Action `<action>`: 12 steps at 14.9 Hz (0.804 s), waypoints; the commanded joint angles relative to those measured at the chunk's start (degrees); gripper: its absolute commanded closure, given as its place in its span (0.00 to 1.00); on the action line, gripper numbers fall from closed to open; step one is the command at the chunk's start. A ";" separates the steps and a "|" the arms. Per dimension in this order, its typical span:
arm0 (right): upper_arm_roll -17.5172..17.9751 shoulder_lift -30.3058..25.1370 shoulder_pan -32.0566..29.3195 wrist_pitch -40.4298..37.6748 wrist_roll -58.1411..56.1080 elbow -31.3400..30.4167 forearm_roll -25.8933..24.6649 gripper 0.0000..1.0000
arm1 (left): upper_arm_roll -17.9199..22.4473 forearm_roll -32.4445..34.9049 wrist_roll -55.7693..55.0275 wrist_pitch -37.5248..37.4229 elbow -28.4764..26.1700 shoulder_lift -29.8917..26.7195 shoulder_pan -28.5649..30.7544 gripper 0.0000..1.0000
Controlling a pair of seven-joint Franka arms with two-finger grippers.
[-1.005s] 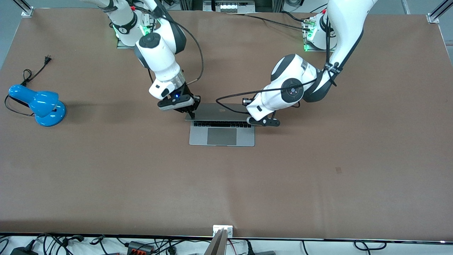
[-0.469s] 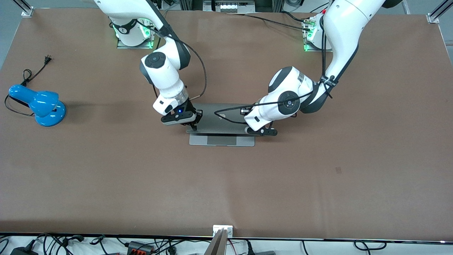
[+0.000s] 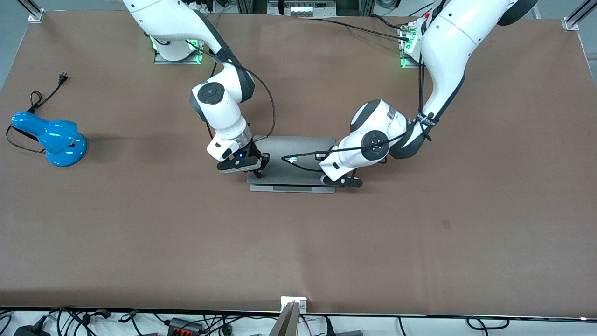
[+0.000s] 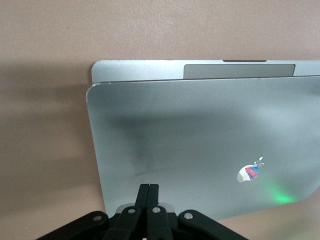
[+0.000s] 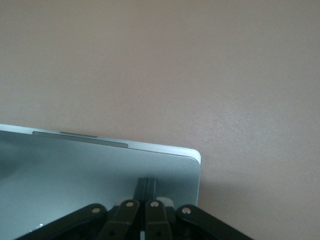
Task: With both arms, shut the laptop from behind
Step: 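Press the lid down flat with both grippers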
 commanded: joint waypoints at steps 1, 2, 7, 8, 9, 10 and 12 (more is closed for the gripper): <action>-0.14 2.63 0.48 1.22 -0.61 1.30 -1.00 1.00 | 0.25 3.78 -1.21 -0.19 3.10 2.36 -0.69 1.00; -0.14 3.33 0.57 1.65 -0.61 1.39 -1.00 1.00 | 0.25 4.40 -1.21 -0.19 3.28 2.97 -0.69 1.00; -0.05 5.45 0.66 2.19 -1.23 2.54 -1.09 1.00 | 0.42 6.16 -1.30 3.50 3.37 4.65 -0.78 1.00; -0.05 5.53 0.84 2.19 -1.14 2.54 -1.18 1.00 | 0.60 6.25 -1.21 3.59 3.37 4.91 -0.78 1.00; -0.05 5.71 0.84 2.19 -1.23 2.54 -1.44 1.00 | 0.68 6.25 -1.21 4.20 3.37 5.43 -0.78 1.00; -0.05 5.89 0.84 2.19 -1.23 2.54 -1.44 1.00 | 0.77 6.42 -1.21 5.85 3.37 5.88 -1.12 1.00; -0.05 7.11 1.19 2.19 -1.23 2.45 -1.53 1.00 | 2.52 8.26 -1.30 7.45 3.28 6.14 -2.44 1.00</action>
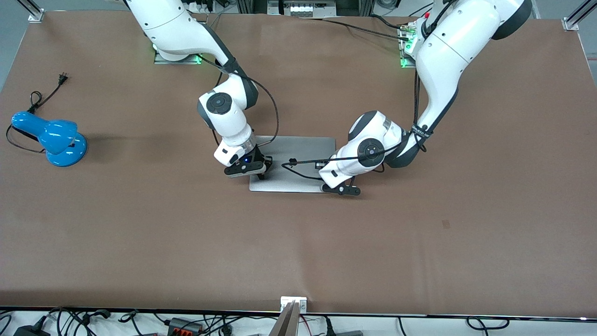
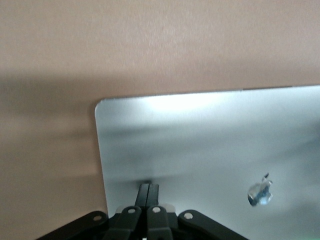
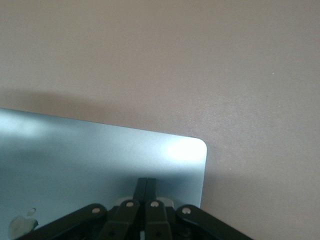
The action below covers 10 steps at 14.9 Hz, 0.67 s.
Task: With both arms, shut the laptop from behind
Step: 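Press the lid down flat with both grippers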
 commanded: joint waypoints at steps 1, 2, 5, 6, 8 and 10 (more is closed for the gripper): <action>-0.05 2.22 0.58 0.75 -0.65 0.83 -0.94 1.00 | 2.09 2.45 -1.26 1.31 1.59 1.31 -2.36 1.00; -0.05 2.30 0.84 0.75 -0.56 0.83 -0.86 1.00 | 2.00 2.36 -1.35 1.31 1.67 1.49 -2.71 1.00; -0.05 2.30 1.20 0.75 -0.74 0.91 -0.77 1.00 | 2.18 2.45 -1.44 1.23 1.67 1.31 -2.54 1.00; -0.05 2.04 1.11 0.66 -0.91 1.00 -0.77 1.00 | 2.18 2.53 -2.14 0.53 1.85 0.88 -2.54 1.00; -0.14 1.08 0.41 0.05 -1.35 1.70 -0.85 1.00 | 2.35 2.45 -3.37 -1.92 2.02 -1.14 -1.84 1.00; -0.23 -0.06 0.40 -1.35 -1.44 1.79 -0.77 1.00 | 1.74 2.62 -2.85 -5.96 2.20 -4.38 1.22 1.00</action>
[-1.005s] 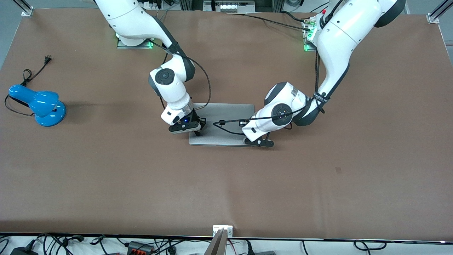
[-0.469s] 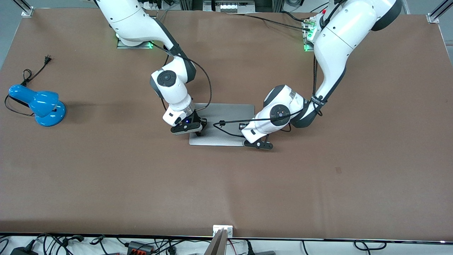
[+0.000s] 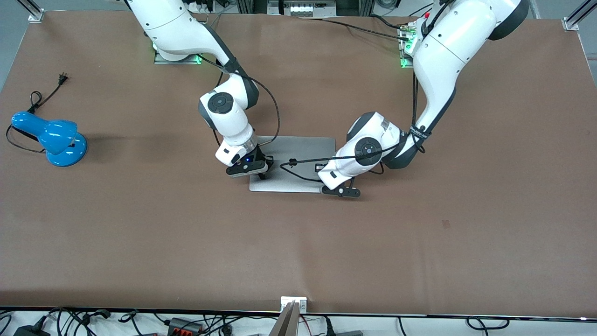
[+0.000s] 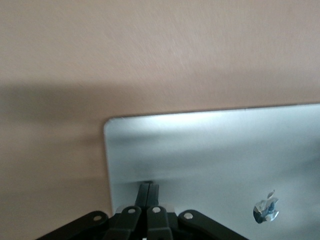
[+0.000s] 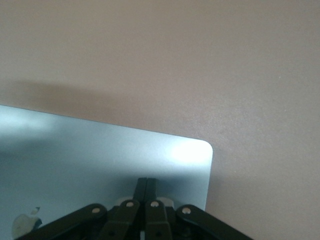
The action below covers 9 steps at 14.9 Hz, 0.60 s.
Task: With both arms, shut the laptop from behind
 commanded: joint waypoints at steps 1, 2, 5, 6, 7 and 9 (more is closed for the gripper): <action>-0.25 -1.00 0.05 -3.32 -0.92 1.22 -0.41 1.00 | 0.04 1.67 -0.84 -6.94 0.54 -5.88 2.78 1.00; -0.43 -2.14 -0.21 -5.60 -1.01 1.22 -0.41 1.00 | 0.04 1.67 -0.75 -8.97 0.54 -7.55 3.22 1.00; -0.43 -5.31 -1.88 -13.59 -1.10 3.13 -0.33 1.00 | 0.04 1.67 -0.31 -15.03 0.45 -11.77 5.59 1.00; -0.43 -5.93 -1.97 -17.98 -1.01 5.32 -0.41 1.00 | 0.04 1.58 1.00 -16.09 0.19 -13.00 6.56 1.00; -0.52 -5.93 -2.06 -23.24 -1.01 8.57 -0.33 1.00 | -0.05 1.58 3.80 -16.37 -0.24 -14.06 8.22 1.00; -0.52 -5.93 -2.93 -35.45 -1.10 15.86 -0.41 1.00 | -0.22 1.23 10.12 -18.11 -1.56 -17.39 11.65 0.99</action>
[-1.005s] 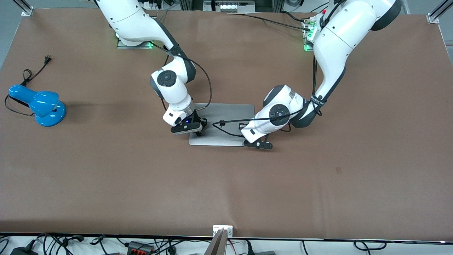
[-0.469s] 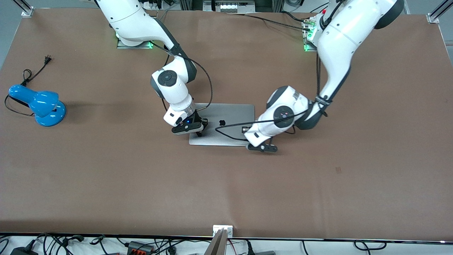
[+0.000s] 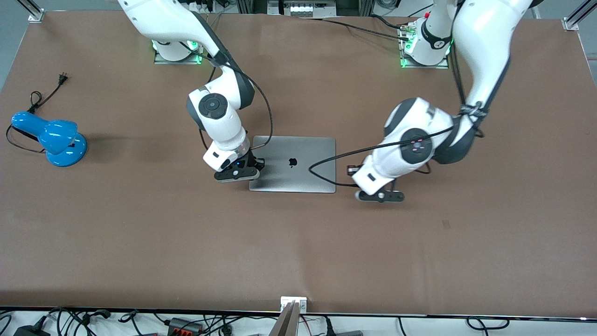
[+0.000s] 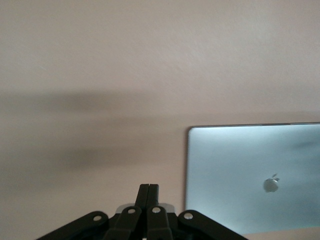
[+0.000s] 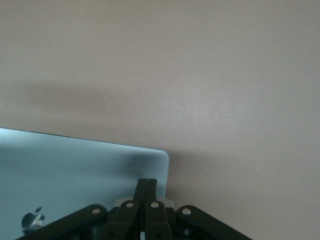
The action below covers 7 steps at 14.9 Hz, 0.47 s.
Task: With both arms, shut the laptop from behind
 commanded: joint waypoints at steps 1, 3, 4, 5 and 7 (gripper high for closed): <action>0.32 0.09 -1.11 -14.19 -0.64 9.36 -0.41 1.00 | -0.46 0.88 7.41 -3.83 -3.00 -5.87 5.54 0.98; 0.32 -0.95 -1.02 -17.13 -0.64 10.00 -0.41 1.00 | -0.99 0.79 10.23 -8.66 -2.92 -9.55 8.97 0.95; 0.32 -1.75 -1.29 -18.18 -0.64 10.00 -0.24 0.93 | -1.08 0.62 12.16 -11.64 -2.65 -11.40 10.73 0.95; 0.41 -2.97 -2.16 -20.88 -0.64 10.08 0.02 0.76 | -1.08 0.36 13.22 -13.67 -2.39 -12.81 11.88 0.95; 0.41 -5.17 -2.61 -25.64 -0.37 10.08 0.46 0.09 | -1.08 0.35 13.49 -18.68 -2.13 -17.03 13.03 0.92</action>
